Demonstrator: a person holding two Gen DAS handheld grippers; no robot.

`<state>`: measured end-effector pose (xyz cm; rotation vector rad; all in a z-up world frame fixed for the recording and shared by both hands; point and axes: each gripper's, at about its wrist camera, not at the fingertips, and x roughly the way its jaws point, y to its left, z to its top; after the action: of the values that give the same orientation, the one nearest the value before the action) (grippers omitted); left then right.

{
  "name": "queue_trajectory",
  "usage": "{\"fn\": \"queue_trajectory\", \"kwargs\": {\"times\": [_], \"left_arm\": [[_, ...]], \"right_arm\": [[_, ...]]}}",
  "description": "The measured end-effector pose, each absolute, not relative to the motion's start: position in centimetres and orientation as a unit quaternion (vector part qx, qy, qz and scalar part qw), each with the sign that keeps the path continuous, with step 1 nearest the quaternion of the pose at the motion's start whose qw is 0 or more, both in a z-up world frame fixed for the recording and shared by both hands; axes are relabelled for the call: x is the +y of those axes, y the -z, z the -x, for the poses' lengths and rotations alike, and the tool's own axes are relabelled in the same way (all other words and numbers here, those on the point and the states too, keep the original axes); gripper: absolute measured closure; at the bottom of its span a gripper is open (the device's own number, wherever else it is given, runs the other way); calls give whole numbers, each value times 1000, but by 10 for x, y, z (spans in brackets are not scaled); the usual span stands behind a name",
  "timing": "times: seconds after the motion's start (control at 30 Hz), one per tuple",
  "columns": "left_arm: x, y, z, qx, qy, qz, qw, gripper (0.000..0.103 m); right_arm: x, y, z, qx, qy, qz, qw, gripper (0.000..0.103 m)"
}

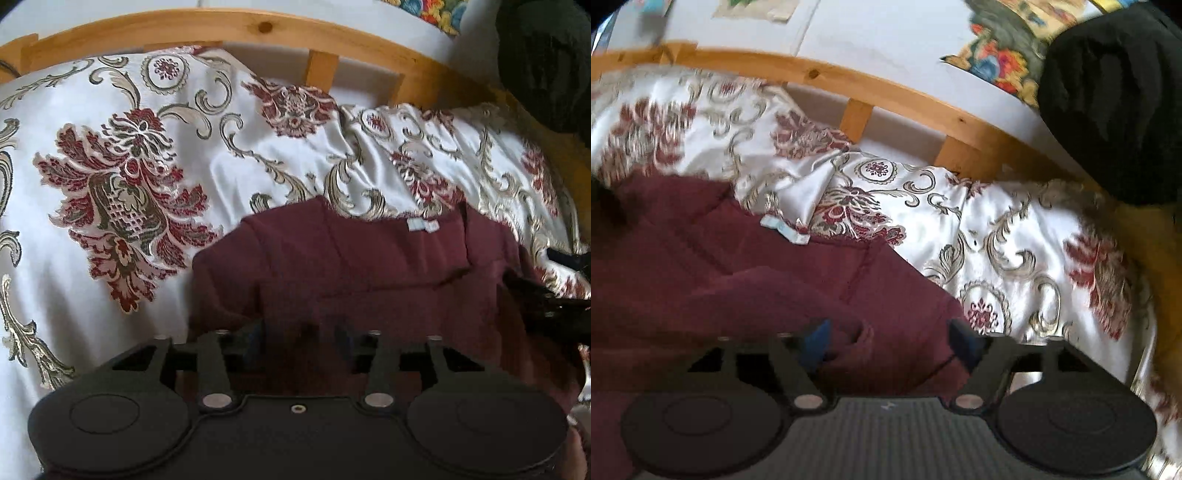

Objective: Fold small clothes

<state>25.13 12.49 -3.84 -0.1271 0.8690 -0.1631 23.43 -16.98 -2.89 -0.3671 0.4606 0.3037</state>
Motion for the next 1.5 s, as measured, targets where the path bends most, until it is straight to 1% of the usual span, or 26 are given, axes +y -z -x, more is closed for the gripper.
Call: {"fn": "queue_trajectory", "kwargs": {"times": [0.07,0.1,0.2,0.23,0.27,0.3,0.33,0.37,0.4,0.43,0.47,0.5,0.53,0.57,0.67,0.8,0.97,1.07,1.2,1.37,1.5], "left_arm": [[124,41,-253,428,73,55,899,53],[124,43,-253,431,71,55,898,53],[124,45,-255,432,71,58,897,57],[124,45,-255,430,73,56,898,66],[123,45,-255,428,77,53,899,72],[122,46,-255,427,77,49,900,82],[121,46,-254,424,76,43,901,90],[120,45,-254,420,76,38,904,92],[120,44,-252,413,76,37,907,97],[119,43,-251,407,75,36,910,98],[118,40,-249,396,75,31,915,98],[117,36,-246,385,74,25,920,99],[114,32,-243,372,74,17,925,99],[112,27,-240,358,71,8,931,99],[110,10,-227,296,58,-15,953,99],[112,-1,-228,247,29,-24,968,99],[125,13,-254,264,-3,2,964,99],[129,29,-267,294,-11,12,956,99],[130,49,-271,332,-7,7,943,99],[133,58,-273,346,-4,13,938,99],[130,67,-276,365,-4,-2,931,97]], "right_arm": [[-182,23,-228,236,-161,139,948,11],[-187,22,-226,244,-170,120,947,11],[-194,23,-222,273,-199,80,938,11],[-192,25,-221,280,-203,79,935,11],[-189,28,-220,284,-209,85,932,12],[-185,31,-220,285,-208,96,931,16],[-180,33,-220,285,-205,107,930,19],[-177,35,-221,282,-201,114,931,25],[-175,36,-223,279,-200,115,932,31],[-174,37,-226,278,-198,113,933,35],[-174,38,-228,277,-193,110,935,51],[-174,38,-231,276,-186,108,937,79],[-174,38,-233,276,-182,107,938,93],[-175,37,-234,271,-174,106,941,96],[-180,28,-230,222,-143,123,957,97],[-188,18,-233,153,-97,142,973,97],[-187,24,-260,113,-78,160,978,97],[-184,36,-275,128,-84,167,974,97],[-180,54,-286,178,-89,179,963,97],[-180,59,-288,210,-81,176,958,97],[-175,66,-290,232,-78,188,951,97]]}}
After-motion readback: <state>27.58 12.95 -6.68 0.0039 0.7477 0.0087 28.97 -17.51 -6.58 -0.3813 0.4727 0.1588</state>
